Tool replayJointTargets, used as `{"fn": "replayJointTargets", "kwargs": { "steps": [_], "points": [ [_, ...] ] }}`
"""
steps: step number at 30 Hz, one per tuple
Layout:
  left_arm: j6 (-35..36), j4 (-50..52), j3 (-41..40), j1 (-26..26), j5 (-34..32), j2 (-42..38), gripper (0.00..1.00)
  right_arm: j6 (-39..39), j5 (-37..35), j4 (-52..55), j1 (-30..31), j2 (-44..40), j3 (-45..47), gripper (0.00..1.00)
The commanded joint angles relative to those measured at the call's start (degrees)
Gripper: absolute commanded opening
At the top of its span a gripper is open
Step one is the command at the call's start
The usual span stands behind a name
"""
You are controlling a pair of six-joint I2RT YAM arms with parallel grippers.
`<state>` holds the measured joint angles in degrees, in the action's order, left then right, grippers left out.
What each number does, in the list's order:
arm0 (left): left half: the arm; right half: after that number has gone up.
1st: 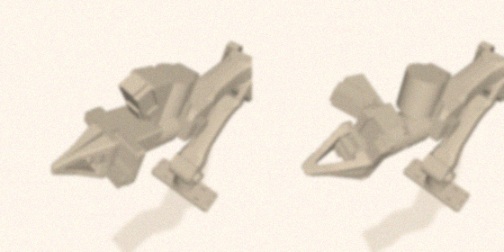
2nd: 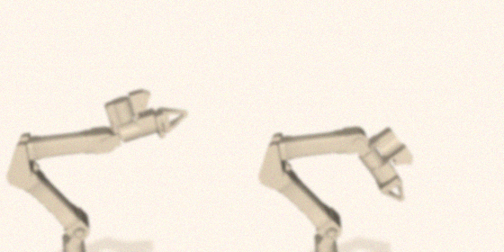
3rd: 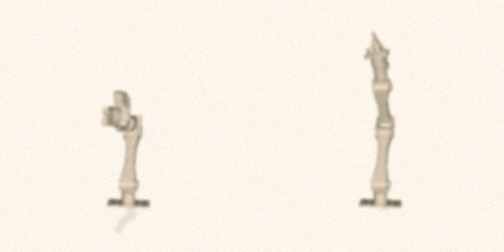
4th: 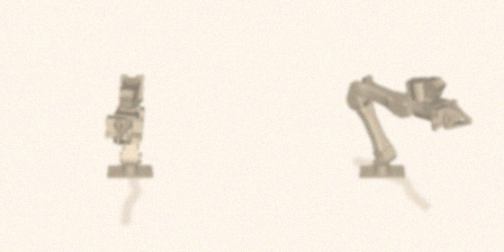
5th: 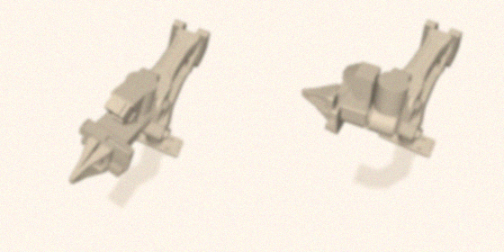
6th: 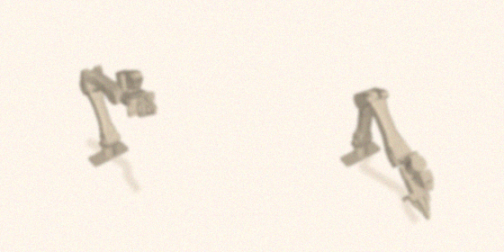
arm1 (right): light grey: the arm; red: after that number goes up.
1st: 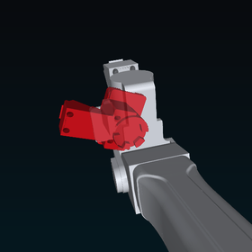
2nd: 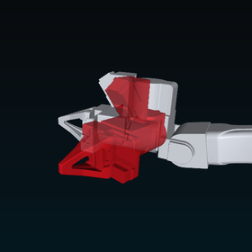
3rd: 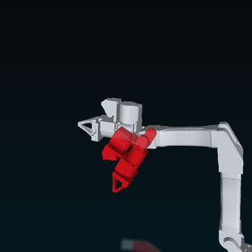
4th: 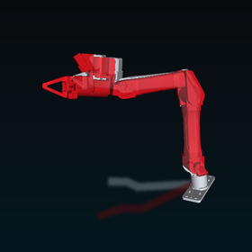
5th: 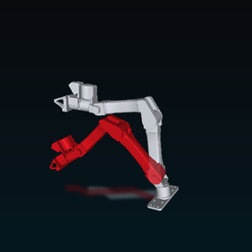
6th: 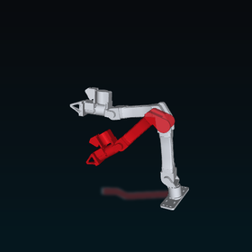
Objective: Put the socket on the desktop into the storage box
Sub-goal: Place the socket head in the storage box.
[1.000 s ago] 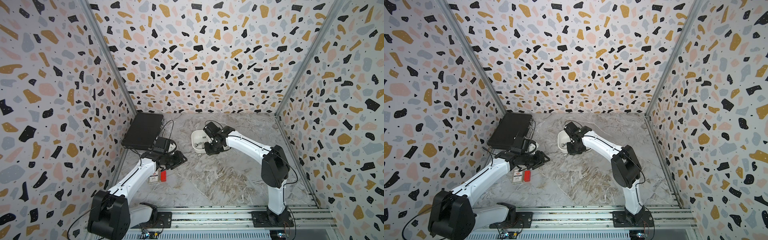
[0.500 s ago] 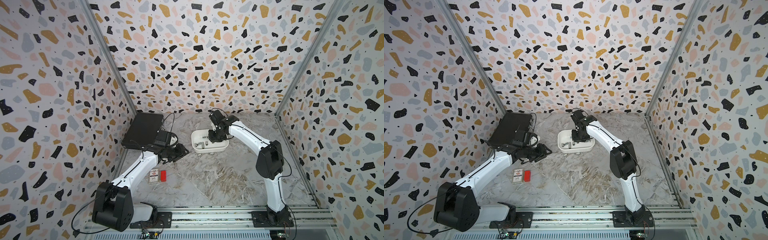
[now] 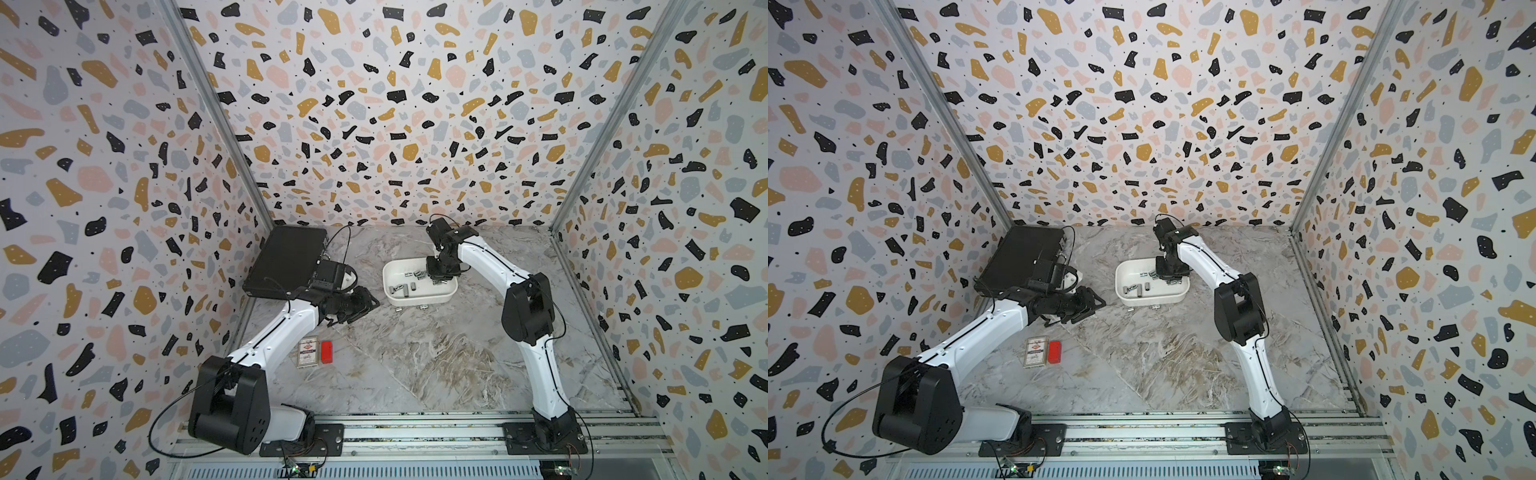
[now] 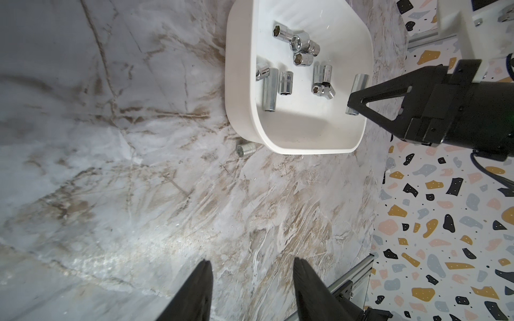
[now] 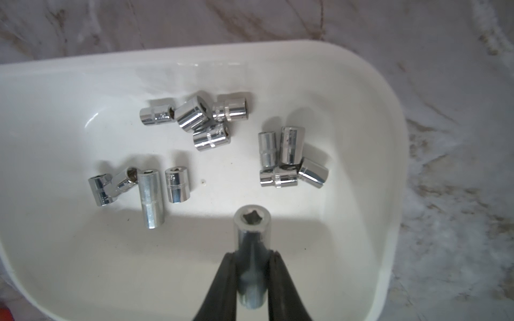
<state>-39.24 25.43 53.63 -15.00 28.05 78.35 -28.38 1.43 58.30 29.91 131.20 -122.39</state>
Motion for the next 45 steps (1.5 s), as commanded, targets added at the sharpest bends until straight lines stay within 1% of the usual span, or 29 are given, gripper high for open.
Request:
{"fn": "replayJointTargets", "kwargs": {
  "steps": [1, 11, 18, 28, 30, 33, 36, 45],
  "points": [
    [0.13, -1.69, 0.96, 0.34, 0.51, 0.36, 0.51, 2.14, -3.78, 3.9, -0.67, 0.66, -3.81, 0.18],
    [0.22, -1.5, 1.04, 0.33, 0.4, 0.43, 0.51, 4.28, -9.39, 5.89, -1.09, 2.84, -5.33, 0.19],
    [0.22, -1.3, 1.22, 0.4, 0.29, 0.57, 0.51, 4.91, -10.41, 6.14, -1.12, 3.45, -5.32, 0.22],
    [0.31, -1.02, 0.87, 0.37, 0.22, 0.06, 0.51, 4.9, -10.36, 6.12, -1.16, 4.67, -5.6, 0.24],
    [0.44, -1.0, 0.71, 0.35, 0.21, 0.03, 0.51, 4.66, -10.23, 6.14, -1.08, 4.86, -5.72, 0.26],
    [0.32, -1.17, 0.53, 0.33, 0.18, 0.05, 0.51, 4.3, -10.03, 6.15, -1.09, 4.55, -5.56, 0.36],
    [0.35, -1.3, 0.37, 0.33, 0.19, -0.03, 0.51, 4.22, -10.29, 6.4, -1.15, 4.01, -5.55, 0.43],
    [1.58, -0.18, 0.67, 0.36, -0.53, -0.52, 0.51, 4.12, -8.67, 6.3, -0.67, -0.14, -4.98, 0.43]
  ]
}}
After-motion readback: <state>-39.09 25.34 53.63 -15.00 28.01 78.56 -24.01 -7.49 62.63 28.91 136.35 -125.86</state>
